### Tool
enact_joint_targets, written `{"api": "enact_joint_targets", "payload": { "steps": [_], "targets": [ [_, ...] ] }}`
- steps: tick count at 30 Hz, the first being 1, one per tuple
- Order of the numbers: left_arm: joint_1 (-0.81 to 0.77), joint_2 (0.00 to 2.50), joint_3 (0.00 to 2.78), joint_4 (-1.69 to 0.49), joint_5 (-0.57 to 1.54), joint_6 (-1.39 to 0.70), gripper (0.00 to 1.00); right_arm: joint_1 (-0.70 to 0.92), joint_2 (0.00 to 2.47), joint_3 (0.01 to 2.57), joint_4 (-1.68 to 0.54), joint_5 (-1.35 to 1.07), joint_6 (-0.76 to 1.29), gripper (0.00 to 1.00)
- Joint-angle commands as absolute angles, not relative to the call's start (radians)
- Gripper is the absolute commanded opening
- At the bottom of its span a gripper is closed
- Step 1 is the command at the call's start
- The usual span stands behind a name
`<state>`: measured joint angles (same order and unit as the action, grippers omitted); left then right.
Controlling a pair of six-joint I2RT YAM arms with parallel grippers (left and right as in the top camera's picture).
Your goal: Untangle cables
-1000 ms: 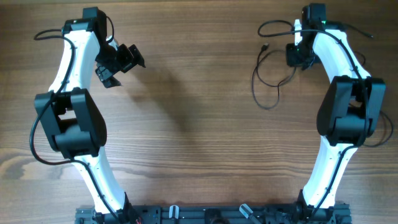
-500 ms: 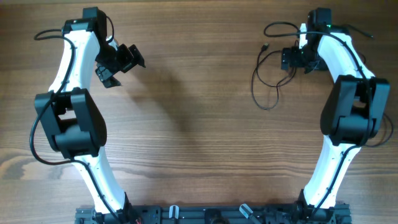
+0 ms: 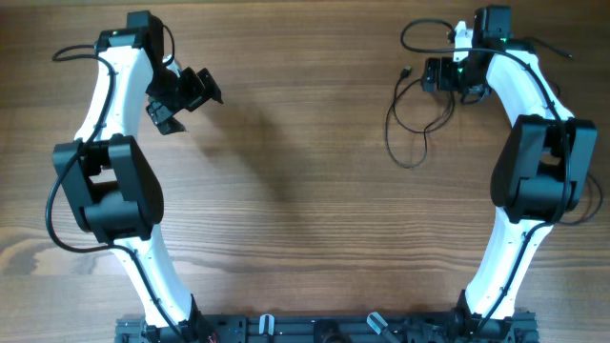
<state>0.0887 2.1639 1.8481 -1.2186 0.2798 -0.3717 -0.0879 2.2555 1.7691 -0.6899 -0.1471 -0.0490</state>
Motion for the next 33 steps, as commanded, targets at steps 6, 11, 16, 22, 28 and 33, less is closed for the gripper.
{"api": "enact_joint_targets", "payload": {
  "steps": [6,11,16,22,28,33],
  "targets": [
    [0.087,2.147,1.865,-1.218,0.287,-0.374,1.00,-0.086,2.269,1.760,-0.556,-0.166,-0.045,1.00],
    [0.087,2.147,1.865,-1.218,0.287,-0.374,1.00,-0.086,2.269,1.760,-0.534,-0.166,-0.045,1.00],
    [0.087,2.147,1.865,-1.218,0.287,-0.374,1.00,-0.086,2.269,1.760,-0.533,-0.166,-0.045,1.00],
    [0.087,2.147,1.865,-1.218,0.287,-0.374,1.00,-0.086,2.269,1.760,-0.533,-0.166,-0.046,1.00],
    [0.087,2.147,1.865,-1.218,0.287,-0.374,1.00,-0.086,2.269,1.760,-0.533,-0.166,-0.045,1.00],
    [0.087,2.147,1.865,-1.218,0.287,-0.374,1.00,-0.086,2.269,1.760,-0.532,-0.166,-0.045,1.00]
  ]
}}
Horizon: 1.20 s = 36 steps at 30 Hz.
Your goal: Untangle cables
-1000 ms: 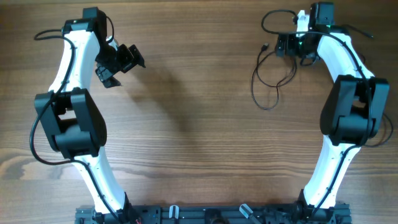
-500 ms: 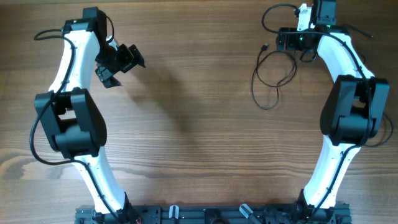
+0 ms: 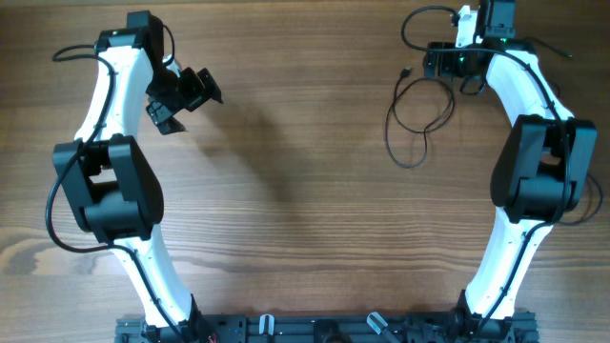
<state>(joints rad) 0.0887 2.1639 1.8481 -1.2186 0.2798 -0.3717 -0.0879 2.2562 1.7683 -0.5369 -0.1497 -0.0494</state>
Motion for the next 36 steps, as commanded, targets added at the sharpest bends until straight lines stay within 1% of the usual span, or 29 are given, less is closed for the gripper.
{"api": "enact_joint_targets", "payload": {
  "steps": [1,8,14,19,30,36],
  "targets": [
    [0.087,2.147,1.865,-1.218,0.287,-0.374,1.00,-0.086,2.269,1.760,-0.532,-0.166,-0.045,1.00],
    [0.070,2.141,1.865,-1.218,0.287,-0.374,1.00,-0.086,2.269,1.760,-0.532,-0.166,-0.045,1.00],
    [0.035,2.074,1.865,-1.218,0.287,-0.374,1.00,-0.086,2.269,1.760,-0.532,-0.166,-0.045,1.00],
    [0.008,1.945,1.865,-1.218,0.287,-0.374,1.00,-0.086,2.269,1.760,-0.532,-0.166,-0.046,1.00],
    [0.009,1.607,1.865,-1.219,0.287,-0.374,1.00,-0.086,2.269,1.760,-0.532,-0.166,-0.045,1.00],
    [0.009,1.510,1.865,-1.219,0.287,-0.374,1.00,-0.086,2.269,1.760,-0.532,-0.166,-0.045,0.99]
  ]
}}
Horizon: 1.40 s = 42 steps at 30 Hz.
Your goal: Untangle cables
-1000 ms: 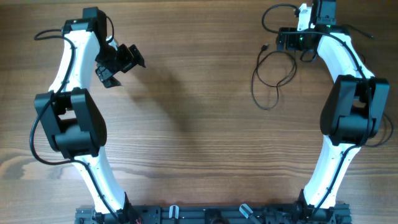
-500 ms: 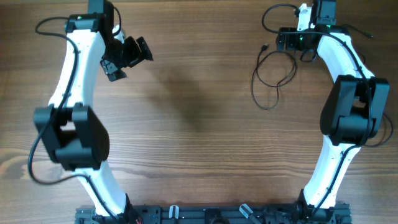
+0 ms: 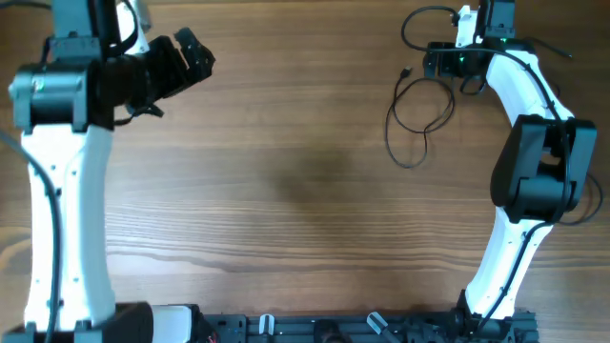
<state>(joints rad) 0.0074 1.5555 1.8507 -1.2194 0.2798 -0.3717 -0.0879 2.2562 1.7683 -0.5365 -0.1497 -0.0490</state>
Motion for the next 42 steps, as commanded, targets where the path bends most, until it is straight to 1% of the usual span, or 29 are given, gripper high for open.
{"api": "enact_joint_targets", "payload": {
  "steps": [1,10,13,15,18,21,24,33,42],
  "targets": [
    [0.009,1.495,1.865,-1.219,0.287,-0.374,1.00,-0.086,2.269,1.760,-0.532,-0.166,-0.046,1.00],
    [0.009,1.484,1.865,-1.224,0.262,-0.374,1.00,-0.086,2.269,1.760,-0.532,-0.166,-0.045,1.00],
    [0.009,1.473,1.865,-1.271,0.192,-0.373,1.00,-0.086,2.269,1.760,-0.532,-0.166,-0.045,1.00],
    [0.007,1.467,1.864,-1.354,0.178,-0.374,1.00,-0.086,2.269,1.760,-0.532,-0.166,-0.045,1.00],
    [-0.026,1.467,1.848,-1.399,0.154,-0.373,1.00,-0.086,2.269,1.760,-0.532,-0.166,-0.045,1.00],
    [-0.074,1.467,1.787,-1.353,0.088,-0.373,1.00,-0.086,2.269,1.760,-0.532,-0.166,-0.045,1.00],
    [-0.106,1.466,1.706,-1.272,0.076,-0.373,1.00,-0.086,2.269,1.760,-0.532,-0.166,-0.045,1.00],
    [-0.116,1.451,1.353,-0.891,0.076,-0.373,1.00,-0.086,2.269,1.760,-0.532,-0.166,-0.045,1.00],
    [-0.113,1.451,0.952,-0.423,0.076,-0.362,1.00,-0.085,2.269,1.760,-0.532,-0.166,-0.045,1.00]
  ]
}}
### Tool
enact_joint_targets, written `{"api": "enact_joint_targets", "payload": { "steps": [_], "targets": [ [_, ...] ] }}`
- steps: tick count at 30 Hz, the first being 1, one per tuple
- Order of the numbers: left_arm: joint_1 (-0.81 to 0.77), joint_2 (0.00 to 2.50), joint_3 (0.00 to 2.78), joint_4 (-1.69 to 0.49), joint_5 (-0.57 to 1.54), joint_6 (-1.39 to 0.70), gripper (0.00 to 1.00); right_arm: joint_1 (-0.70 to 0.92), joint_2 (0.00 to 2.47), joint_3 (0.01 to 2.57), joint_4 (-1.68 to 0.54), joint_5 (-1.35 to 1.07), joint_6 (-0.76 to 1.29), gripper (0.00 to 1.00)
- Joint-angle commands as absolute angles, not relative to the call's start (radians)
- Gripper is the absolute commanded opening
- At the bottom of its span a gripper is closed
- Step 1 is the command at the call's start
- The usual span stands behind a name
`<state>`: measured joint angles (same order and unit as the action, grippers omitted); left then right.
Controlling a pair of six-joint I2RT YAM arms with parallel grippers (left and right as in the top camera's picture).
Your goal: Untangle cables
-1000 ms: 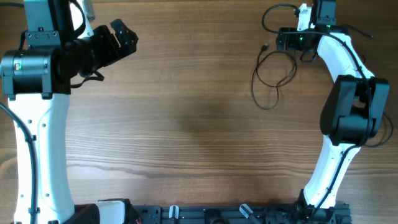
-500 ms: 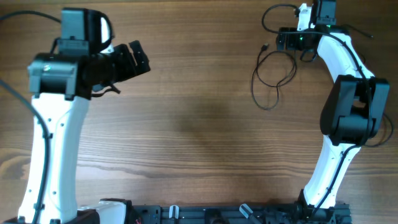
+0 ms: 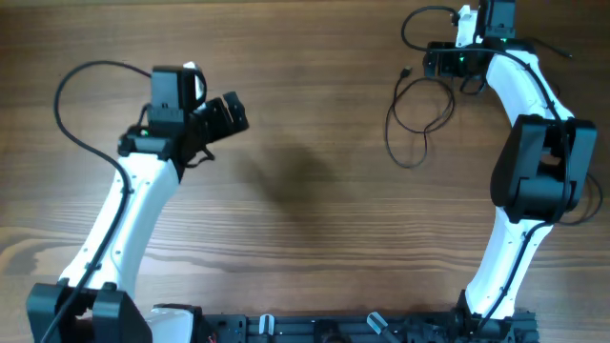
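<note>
A thin black cable lies in loose overlapping loops on the wooden table at the far right, its small plug end pointing left. My right gripper sits at the top of those loops and appears shut on a strand of the cable; the fingertips are hard to make out from above. My left gripper hovers over bare wood at the left centre, far from the cable, open and holding nothing.
The wooden table spreads across the view. Both arm bases and a black rail stand along the near edge. The left arm's own black lead arcs out at the left.
My left arm has swung in from the far left edge. Its gripper now sits lower and further right, nearer the table's middle. The right gripper and the cable have not moved.
At first my right gripper was on the cable slightly nearer me, with the left gripper idle at the upper left. The right gripper then stood further back with the loops drawn up a little. It has held there while the left arm changed its pose twice.
</note>
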<state>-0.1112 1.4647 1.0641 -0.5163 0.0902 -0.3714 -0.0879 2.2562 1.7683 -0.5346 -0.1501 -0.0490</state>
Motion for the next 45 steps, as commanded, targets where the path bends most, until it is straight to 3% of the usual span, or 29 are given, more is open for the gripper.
{"api": "enact_joint_targets", "payload": {
  "steps": [1,17,23,31,34,45],
  "targets": [
    [-0.113,1.451,0.914,-0.383,0.076,-0.349,1.00,-0.086,2.269,1.760,-0.532,-0.166,-0.046,1.00],
    [-0.092,1.422,0.402,0.140,0.069,-0.343,1.00,-0.086,2.269,1.760,-0.531,-0.166,-0.045,1.00],
    [-0.088,1.362,0.312,0.255,0.096,-0.213,1.00,-0.085,2.269,1.760,-0.531,-0.166,-0.045,1.00],
    [-0.002,1.228,0.067,0.461,0.171,-0.216,1.00,-0.085,2.269,1.760,-0.531,-0.166,-0.045,1.00],
    [0.012,1.145,0.008,0.467,0.171,-0.216,1.00,-0.085,2.269,1.760,-0.531,-0.166,-0.045,1.00],
    [0.013,0.816,0.005,0.093,0.136,-0.212,1.00,-0.086,2.269,1.760,-0.531,-0.166,-0.046,1.00]
  ]
}}
